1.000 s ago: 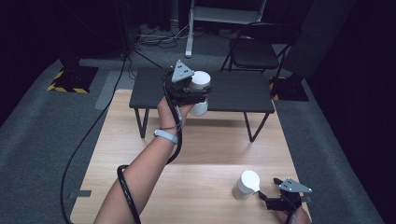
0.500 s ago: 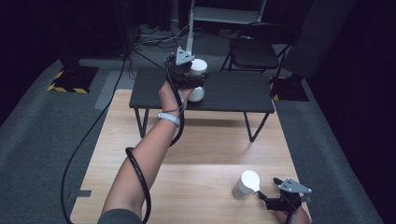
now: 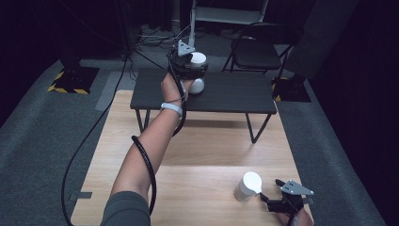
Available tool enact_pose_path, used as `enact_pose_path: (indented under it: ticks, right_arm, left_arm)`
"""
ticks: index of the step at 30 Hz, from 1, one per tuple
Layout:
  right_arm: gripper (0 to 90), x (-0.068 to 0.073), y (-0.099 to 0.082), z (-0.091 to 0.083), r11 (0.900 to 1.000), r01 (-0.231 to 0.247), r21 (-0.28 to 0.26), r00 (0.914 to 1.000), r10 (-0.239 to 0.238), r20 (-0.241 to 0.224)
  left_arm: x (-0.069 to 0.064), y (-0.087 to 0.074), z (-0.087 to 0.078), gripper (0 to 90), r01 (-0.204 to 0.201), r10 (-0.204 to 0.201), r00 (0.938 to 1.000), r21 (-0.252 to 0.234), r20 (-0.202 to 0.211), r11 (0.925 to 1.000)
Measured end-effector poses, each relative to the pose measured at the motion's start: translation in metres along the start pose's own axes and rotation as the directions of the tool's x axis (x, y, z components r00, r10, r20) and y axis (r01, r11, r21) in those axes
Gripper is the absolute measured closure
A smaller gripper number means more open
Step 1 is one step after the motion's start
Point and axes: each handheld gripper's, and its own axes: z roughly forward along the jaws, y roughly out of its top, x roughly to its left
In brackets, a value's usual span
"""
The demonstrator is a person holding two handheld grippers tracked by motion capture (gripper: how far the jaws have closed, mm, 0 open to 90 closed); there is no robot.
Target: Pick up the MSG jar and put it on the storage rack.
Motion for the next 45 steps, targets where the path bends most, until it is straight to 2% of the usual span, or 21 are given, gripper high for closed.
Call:
enact_pose_path:
  ticks: [1, 2, 3, 6, 8, 10, 11, 19, 22, 25, 26, 27, 31, 34, 38, 42, 45]
  right_arm:
    - [8.5, 0.0, 0.0, 0.0, 1.0, 0.0, 0.0, 1.0, 0.0, 0.0]
    - [8.5, 0.0, 0.0, 0.0, 1.0, -0.001, 0.0, 1.0, 0.001, 0.0]
    - [8.5, 0.0, 0.0, 0.0, 1.0, -0.001, 0.0, 1.0, 0.001, 0.0]
    - [8.5, 0.0, 0.0, 0.0, 1.0, -0.001, 0.001, 1.0, 0.001, 0.0]
    - [8.5, 0.0, 0.0, 0.0, 1.0, 0.0, 0.0, 1.0, 0.0, 0.001]
    - [8.5, 0.001, 0.0, 0.0, 1.0, 0.0, -0.001, 1.0, 0.0, 0.002]
    - [8.5, 0.001, 0.0, 0.0, 1.0, 0.0, -0.001, 1.0, 0.0, 0.002]
    - [8.5, 0.0, 0.0, 0.0, 1.0, -0.006, 0.002, 1.0, 0.006, 0.0]
    - [8.5, 0.0, 0.0, 0.0, 1.0, -0.009, 0.003, 1.0, 0.009, 0.0]
    - [8.5, 0.0, 0.0, 0.0, 0.9999, -0.01, 0.004, 0.9999, 0.01, 0.0]
    - [8.5, 0.0, 0.0, 0.0, 0.9999, -0.011, 0.005, 0.9999, 0.011, -0.001]
    - [8.5, 0.0, 0.0, 0.0, 0.9999, -0.011, 0.005, 0.9999, 0.011, -0.001]
    - [8.5, 0.0, 0.0, 0.0, 0.9999, -0.013, 0.006, 0.9999, 0.013, -0.003]
    - [8.5, -0.001, 0.001, 0.0, 0.9999, -0.016, 0.007, 0.9999, 0.016, -0.004]
    - [8.5, 0.0, 0.001, -0.001, 0.9999, -0.015, 0.007, 0.9999, 0.015, -0.002]
    - [8.5, 0.0, 0.0, -0.001, 0.9999, -0.012, 0.006, 0.9999, 0.012, -0.001]
    - [8.5, 0.0, 0.0, -0.001, 0.9999, -0.012, 0.007, 0.9999, 0.012, -0.005]
  left_arm:
    - [0.0, 0.0, 0.0, 32.1, -0.003, 0.003, 1.0, -0.001, 0.0, 1.0]
    - [-0.001, -0.001, 0.0, 26.8, 0.001, -0.001, 1.0, -0.003, -0.005, 1.0]
    - [-0.001, -0.001, 0.0, 26.8, 0.008, -0.008, 0.9999, 0.001, -0.007, 1.0]
    - [0.0, -0.001, -0.002, 17.2, 0.014, -0.014, 0.9999, 0.02, -0.003, 0.9997]
    - [-0.002, -0.003, -0.006, 10.7, 0.008, -0.008, 1.0, 0.032, -0.002, 0.9995]
    - [-0.006, -0.008, -0.019, 8.9, -0.012, 0.012, 0.9999, 0.037, -0.004, 0.9992]
    - [-0.006, -0.008, -0.019, 7.9, -0.012, 0.012, 0.9999, 0.037, -0.004, 0.9992]
    - [-0.01, -0.03, -0.063, 6.7, -0.002, 0.001, 0.9997, 0.037, 0.023, 0.9993]
    - [-0.012, -0.044, -0.081, 6.7, 0.002, -0.003, 0.9989, 0.024, 0.047, 0.9997]
    - [-0.02, -0.056, -0.096, 6.7, -0.015, 0.014, 0.9981, 0.027, 0.06, 0.9995]
    - [-0.023, -0.064, -0.105, 6.7, -0.016, 0.014, 0.9974, 0.022, 0.07, 0.9996]
    - [-0.023, -0.064, -0.105, 6.7, -0.016, 0.014, 0.9974, 0.022, 0.07, 0.9996]
    - [-0.031, -0.08, -0.123, 6.7, -0.011, 0.01, 0.997, 0.015, 0.076, 0.9998]
    - [-0.036, -0.091, -0.131, 6.7, -0.012, 0.009, 0.9967, 0.033, 0.081, 0.9994]
    - [-0.043, -0.102, -0.139, 6.7, -0.027, 0.022, 0.9961, 0.061, 0.086, 0.9978]
    - [-0.049, -0.12, -0.143, 6.6, -0.011, 0.004, 0.9963, 0.083, 0.085, 0.9965]
    - [-0.057, -0.137, -0.148, 6.6, -0.008, 0.003, 0.9972, 0.077, 0.075, 0.997]
